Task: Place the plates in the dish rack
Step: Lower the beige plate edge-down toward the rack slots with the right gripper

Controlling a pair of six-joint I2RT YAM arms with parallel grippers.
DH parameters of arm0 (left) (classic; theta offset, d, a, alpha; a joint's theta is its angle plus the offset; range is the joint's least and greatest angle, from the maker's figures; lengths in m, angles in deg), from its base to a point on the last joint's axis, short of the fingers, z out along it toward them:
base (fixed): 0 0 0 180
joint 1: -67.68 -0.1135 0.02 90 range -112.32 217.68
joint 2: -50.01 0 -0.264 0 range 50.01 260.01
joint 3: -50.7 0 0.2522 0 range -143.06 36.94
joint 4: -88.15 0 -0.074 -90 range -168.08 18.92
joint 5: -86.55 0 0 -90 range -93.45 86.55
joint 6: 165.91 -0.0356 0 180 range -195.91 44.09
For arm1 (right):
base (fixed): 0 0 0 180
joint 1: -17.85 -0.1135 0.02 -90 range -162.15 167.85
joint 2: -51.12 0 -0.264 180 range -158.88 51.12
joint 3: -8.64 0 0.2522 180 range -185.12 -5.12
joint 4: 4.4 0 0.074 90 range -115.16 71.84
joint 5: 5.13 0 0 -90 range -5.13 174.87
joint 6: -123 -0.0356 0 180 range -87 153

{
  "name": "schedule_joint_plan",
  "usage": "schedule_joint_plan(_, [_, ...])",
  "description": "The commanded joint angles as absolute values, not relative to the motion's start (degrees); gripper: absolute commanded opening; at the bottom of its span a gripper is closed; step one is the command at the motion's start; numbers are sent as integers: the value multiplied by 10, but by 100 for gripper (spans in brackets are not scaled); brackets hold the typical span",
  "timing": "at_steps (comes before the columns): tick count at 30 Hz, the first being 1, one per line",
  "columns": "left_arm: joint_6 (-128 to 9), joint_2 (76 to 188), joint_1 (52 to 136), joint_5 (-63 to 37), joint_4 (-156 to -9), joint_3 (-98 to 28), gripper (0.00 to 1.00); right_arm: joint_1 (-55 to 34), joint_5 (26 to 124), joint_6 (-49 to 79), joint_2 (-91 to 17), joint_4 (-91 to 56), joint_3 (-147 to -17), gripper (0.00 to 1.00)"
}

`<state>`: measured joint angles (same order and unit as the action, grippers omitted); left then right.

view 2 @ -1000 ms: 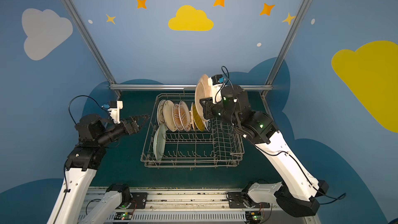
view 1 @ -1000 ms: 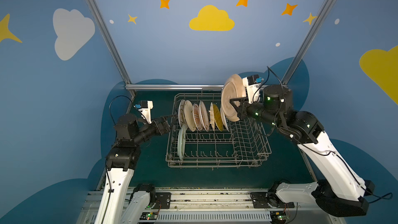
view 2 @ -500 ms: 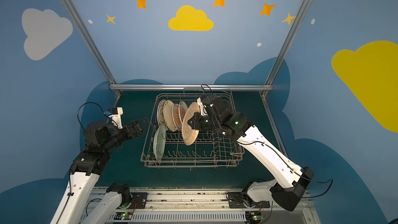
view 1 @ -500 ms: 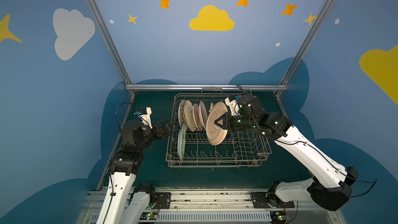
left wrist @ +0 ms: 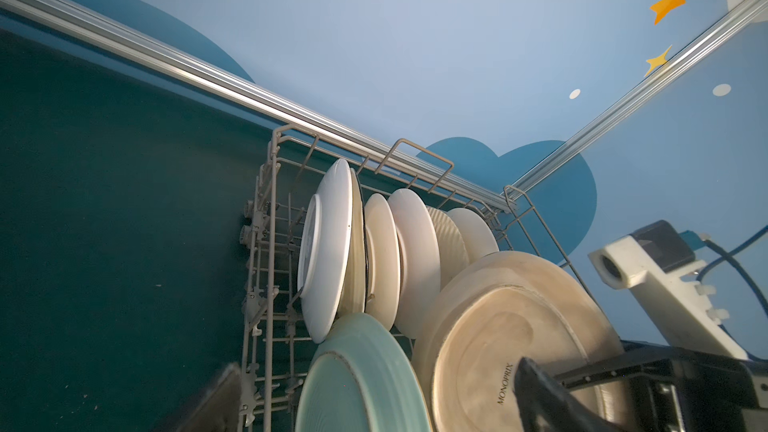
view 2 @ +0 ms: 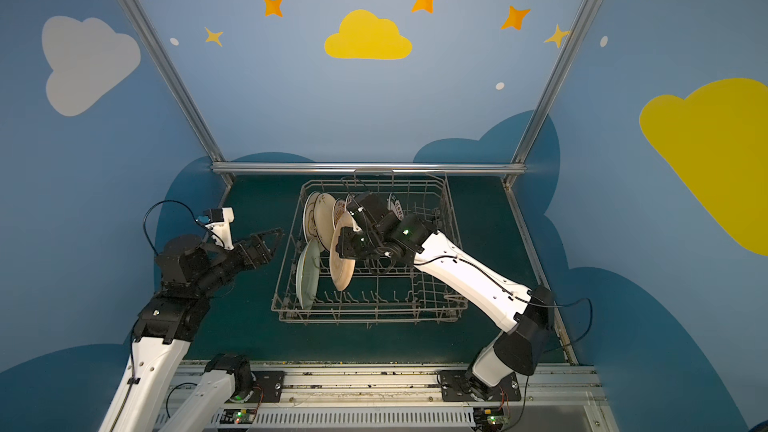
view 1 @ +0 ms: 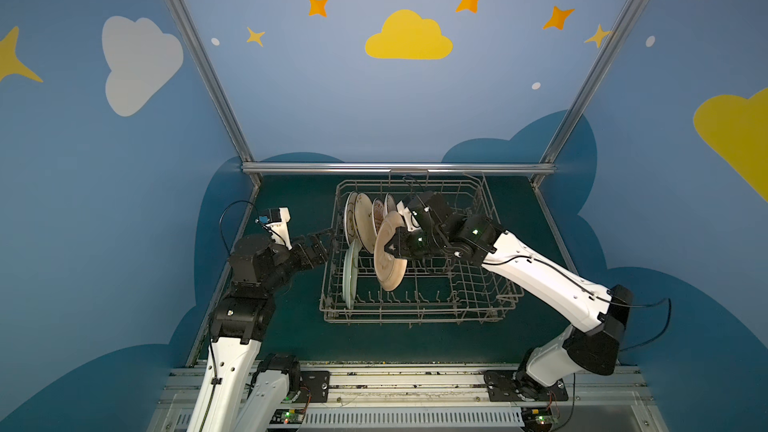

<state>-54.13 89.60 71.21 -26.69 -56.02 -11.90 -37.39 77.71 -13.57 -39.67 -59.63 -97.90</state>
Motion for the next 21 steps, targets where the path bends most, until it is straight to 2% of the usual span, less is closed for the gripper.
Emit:
schedule_joint_plan(1, [-551,888,717,-273,-570,-112,100,-383,797,-139,-401,-570,-1026,0])
schedule_joint_plan(21, [-552,882,726,-282,-576,-107,100,-404,799,-174,-497,-602,-1085,0])
